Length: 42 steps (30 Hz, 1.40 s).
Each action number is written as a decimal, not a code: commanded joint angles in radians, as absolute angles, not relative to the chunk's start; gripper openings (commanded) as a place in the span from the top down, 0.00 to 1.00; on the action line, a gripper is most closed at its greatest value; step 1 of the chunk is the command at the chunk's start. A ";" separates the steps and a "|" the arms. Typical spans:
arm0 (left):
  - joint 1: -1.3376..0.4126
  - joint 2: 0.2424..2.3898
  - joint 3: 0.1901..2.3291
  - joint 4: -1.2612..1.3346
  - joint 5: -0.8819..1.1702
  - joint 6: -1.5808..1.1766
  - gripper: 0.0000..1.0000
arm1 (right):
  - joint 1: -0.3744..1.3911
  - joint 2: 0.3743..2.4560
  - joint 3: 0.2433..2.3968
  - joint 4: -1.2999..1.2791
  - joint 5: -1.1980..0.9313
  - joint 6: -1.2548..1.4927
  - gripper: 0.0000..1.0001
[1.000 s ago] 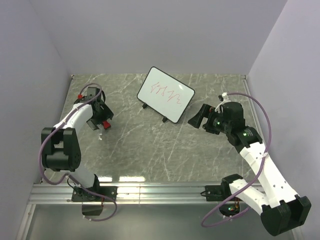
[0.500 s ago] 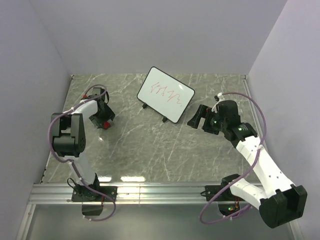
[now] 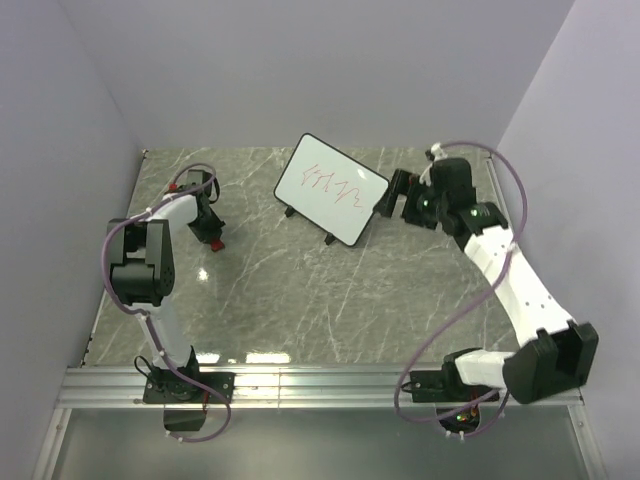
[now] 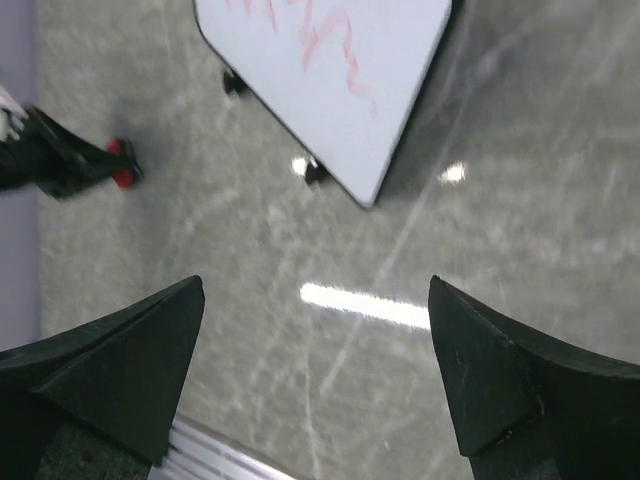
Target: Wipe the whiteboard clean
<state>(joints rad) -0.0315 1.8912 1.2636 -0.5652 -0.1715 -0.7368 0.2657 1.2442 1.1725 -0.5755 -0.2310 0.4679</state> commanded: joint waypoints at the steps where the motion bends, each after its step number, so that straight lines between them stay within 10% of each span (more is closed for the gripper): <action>1: -0.035 1.899 1.299 -0.555 -0.109 -0.727 1.00 | 0.187 1.379 1.340 -0.545 -0.293 0.465 0.00; 19: -0.360 1.925 1.764 -0.723 0.067 -0.726 1.00 | 0.005 1.924 1.677 -0.168 -0.853 0.635 0.07; 42: -0.502 2.091 1.974 -0.667 0.227 -0.709 1.00 | 0.084 2.036 1.761 -0.394 -0.657 0.434 0.27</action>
